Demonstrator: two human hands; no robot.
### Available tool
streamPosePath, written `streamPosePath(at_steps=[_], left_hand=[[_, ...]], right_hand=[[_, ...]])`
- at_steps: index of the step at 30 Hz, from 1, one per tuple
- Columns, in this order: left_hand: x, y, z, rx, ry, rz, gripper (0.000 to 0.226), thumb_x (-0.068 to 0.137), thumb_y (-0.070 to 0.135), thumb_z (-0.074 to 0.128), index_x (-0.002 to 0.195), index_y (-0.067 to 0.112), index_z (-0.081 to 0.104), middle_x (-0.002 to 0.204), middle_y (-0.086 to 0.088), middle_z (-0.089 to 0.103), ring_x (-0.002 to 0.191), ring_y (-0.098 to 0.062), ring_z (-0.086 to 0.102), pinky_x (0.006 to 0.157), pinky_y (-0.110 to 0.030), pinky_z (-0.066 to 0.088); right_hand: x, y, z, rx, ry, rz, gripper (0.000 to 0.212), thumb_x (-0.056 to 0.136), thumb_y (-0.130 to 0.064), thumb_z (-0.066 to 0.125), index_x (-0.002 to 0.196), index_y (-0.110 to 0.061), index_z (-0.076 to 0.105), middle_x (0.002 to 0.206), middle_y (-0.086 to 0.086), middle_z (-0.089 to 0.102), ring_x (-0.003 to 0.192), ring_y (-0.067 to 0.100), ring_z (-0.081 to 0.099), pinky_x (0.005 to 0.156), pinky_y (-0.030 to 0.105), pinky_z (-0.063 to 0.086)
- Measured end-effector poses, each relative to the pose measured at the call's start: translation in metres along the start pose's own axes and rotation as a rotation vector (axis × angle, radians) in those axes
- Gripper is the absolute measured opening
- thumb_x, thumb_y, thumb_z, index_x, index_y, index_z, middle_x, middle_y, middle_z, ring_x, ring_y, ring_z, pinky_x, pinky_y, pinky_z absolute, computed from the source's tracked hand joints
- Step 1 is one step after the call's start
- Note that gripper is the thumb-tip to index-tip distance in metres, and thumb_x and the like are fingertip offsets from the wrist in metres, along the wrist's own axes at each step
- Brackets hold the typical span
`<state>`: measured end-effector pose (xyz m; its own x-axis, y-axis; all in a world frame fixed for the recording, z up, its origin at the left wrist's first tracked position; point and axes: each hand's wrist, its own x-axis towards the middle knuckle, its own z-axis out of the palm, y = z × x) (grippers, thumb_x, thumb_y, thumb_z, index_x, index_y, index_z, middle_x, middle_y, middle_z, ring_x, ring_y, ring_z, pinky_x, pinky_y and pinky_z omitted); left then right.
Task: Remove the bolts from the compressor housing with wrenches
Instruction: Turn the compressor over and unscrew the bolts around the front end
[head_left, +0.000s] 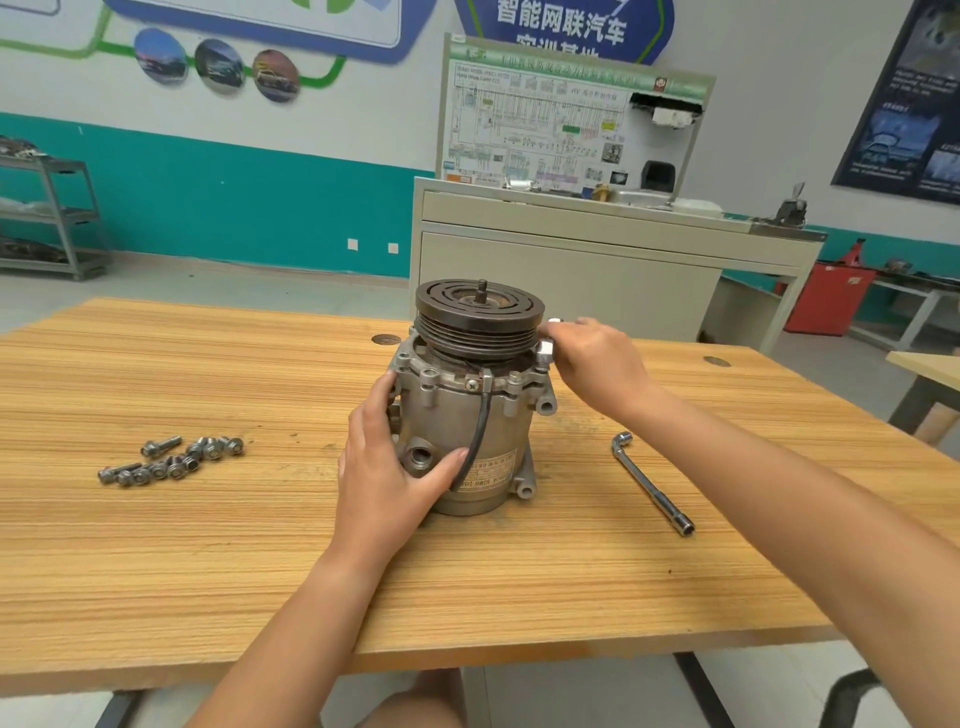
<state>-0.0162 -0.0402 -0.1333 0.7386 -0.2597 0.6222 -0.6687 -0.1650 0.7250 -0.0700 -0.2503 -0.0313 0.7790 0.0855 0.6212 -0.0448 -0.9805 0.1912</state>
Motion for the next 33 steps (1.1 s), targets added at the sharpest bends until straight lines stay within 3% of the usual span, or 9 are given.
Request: streamPosePath(at_steps=[4, 7, 12, 17, 21, 25, 28, 30, 33], left_hand=[[0.0, 0.0, 0.001, -0.002, -0.005, -0.001, 0.095, 0.068, 0.036, 0.079, 0.134, 0.051, 0.012, 0.138, 0.001, 0.036, 0.129, -0.014, 0.035, 0.104, -0.053, 0.035], [0.0, -0.001, 0.002, -0.006, -0.002, -0.007, 0.097, 0.068, 0.035, 0.079, 0.137, 0.047, 0.012, 0.138, 0.001, 0.036, 0.128, -0.014, 0.036, 0.104, -0.053, 0.036], [0.0, -0.002, 0.003, -0.004, -0.008, -0.014, 0.098, 0.068, 0.033, 0.08, 0.144, 0.033, 0.018, 0.139, -0.002, 0.037, 0.129, -0.017, 0.037, 0.105, -0.053, 0.035], [0.0, 0.0, 0.001, 0.005, 0.006, -0.007, 0.097, 0.069, 0.034, 0.08, 0.14, 0.042, 0.015, 0.139, -0.003, 0.037, 0.128, -0.017, 0.038, 0.104, -0.055, 0.035], [-0.001, 0.001, 0.001, 0.003, 0.006, -0.003, 0.096, 0.069, 0.036, 0.078, 0.136, 0.048, 0.011, 0.138, -0.001, 0.037, 0.127, -0.014, 0.037, 0.105, -0.055, 0.034], [0.0, 0.0, 0.003, -0.003, 0.001, -0.015, 0.096, 0.069, 0.035, 0.079, 0.142, 0.04, 0.016, 0.137, -0.003, 0.037, 0.127, -0.017, 0.038, 0.104, -0.056, 0.033], [-0.001, -0.001, 0.003, -0.012, -0.004, -0.023, 0.097, 0.069, 0.035, 0.079, 0.144, 0.037, 0.017, 0.138, -0.003, 0.037, 0.127, -0.018, 0.038, 0.105, -0.055, 0.033], [0.0, 0.0, 0.003, -0.012, -0.005, -0.02, 0.097, 0.069, 0.034, 0.079, 0.143, 0.038, 0.016, 0.138, -0.004, 0.037, 0.127, -0.019, 0.038, 0.105, -0.055, 0.033], [0.0, 0.0, 0.003, -0.01, -0.007, -0.024, 0.097, 0.07, 0.033, 0.08, 0.143, 0.038, 0.016, 0.139, -0.004, 0.037, 0.129, -0.019, 0.038, 0.105, -0.054, 0.034]], right_hand=[[-0.016, 0.007, -0.006, 0.199, 0.052, 0.286, 0.027, 0.096, -0.013, 0.045, 0.118, -0.004, 0.056, 0.093, 0.016, 0.067, 0.078, 0.032, 0.061, 0.069, 0.045, 0.049], [-0.036, 0.003, -0.035, 0.369, 0.186, 0.35, 0.03, 0.097, -0.013, 0.042, 0.125, -0.007, 0.049, 0.071, 0.006, 0.057, 0.061, 0.022, 0.053, 0.056, 0.04, 0.044], [-0.061, -0.021, -0.08, -0.118, -0.131, 0.258, 0.044, 0.096, -0.017, 0.039, 0.139, -0.024, 0.035, 0.079, 0.005, 0.061, 0.067, 0.026, 0.052, 0.052, 0.031, 0.038], [-0.048, -0.053, -0.087, -0.384, -0.377, 0.27, 0.061, 0.09, -0.004, 0.037, 0.145, -0.021, 0.016, 0.066, -0.003, 0.033, 0.064, 0.02, 0.038, 0.044, 0.028, 0.017], [-0.041, -0.072, -0.09, -0.499, -0.464, 0.211, 0.062, 0.089, 0.001, 0.036, 0.145, -0.004, 0.01, 0.097, 0.009, 0.055, 0.083, 0.028, 0.056, 0.054, 0.029, 0.031], [-0.025, -0.09, -0.089, -0.514, -0.582, 0.22, 0.059, 0.09, 0.003, 0.036, 0.142, 0.009, 0.008, 0.122, 0.02, 0.05, 0.104, 0.035, 0.055, 0.058, 0.032, 0.035], [-0.026, -0.077, -0.092, -0.535, -0.53, 0.16, 0.055, 0.092, -0.004, 0.037, 0.141, 0.006, 0.016, 0.088, 0.008, 0.058, 0.074, 0.027, 0.057, 0.043, 0.026, 0.028], [-0.032, -0.069, -0.094, -0.54, -0.497, 0.16, 0.05, 0.093, -0.011, 0.035, 0.14, 0.0, 0.022, 0.062, 0.001, 0.038, 0.051, 0.018, 0.036, 0.039, 0.025, 0.02], [-0.034, -0.061, -0.094, -0.503, -0.505, 0.168, 0.038, 0.093, -0.014, 0.033, 0.13, -0.006, 0.034, 0.058, -0.001, 0.033, 0.047, 0.015, 0.028, 0.039, 0.025, 0.019]])
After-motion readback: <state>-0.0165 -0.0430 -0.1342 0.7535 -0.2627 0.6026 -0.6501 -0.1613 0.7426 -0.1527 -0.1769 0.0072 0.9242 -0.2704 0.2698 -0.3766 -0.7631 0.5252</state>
